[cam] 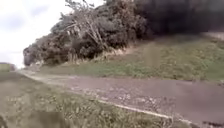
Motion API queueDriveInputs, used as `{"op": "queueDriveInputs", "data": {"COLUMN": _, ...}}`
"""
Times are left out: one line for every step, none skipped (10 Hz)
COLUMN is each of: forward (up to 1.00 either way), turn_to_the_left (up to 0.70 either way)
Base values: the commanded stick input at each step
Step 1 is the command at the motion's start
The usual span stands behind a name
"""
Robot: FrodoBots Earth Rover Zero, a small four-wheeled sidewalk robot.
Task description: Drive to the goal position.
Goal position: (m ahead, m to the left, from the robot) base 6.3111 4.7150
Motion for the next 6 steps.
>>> {"op": "queueDriveInputs", "data": {"forward": 1.0, "turn_to_the_left": 0.0}}
{"op": "queueDriveInputs", "data": {"forward": 1.0, "turn_to_the_left": 0.0}}
{"op": "queueDriveInputs", "data": {"forward": 1.0, "turn_to_the_left": 0.0}}
{"op": "queueDriveInputs", "data": {"forward": 1.0, "turn_to_the_left": 0.0}}
{"op": "queueDriveInputs", "data": {"forward": 1.0, "turn_to_the_left": 0.0}}
{"op": "queueDriveInputs", "data": {"forward": 1.0, "turn_to_the_left": 0.0}}
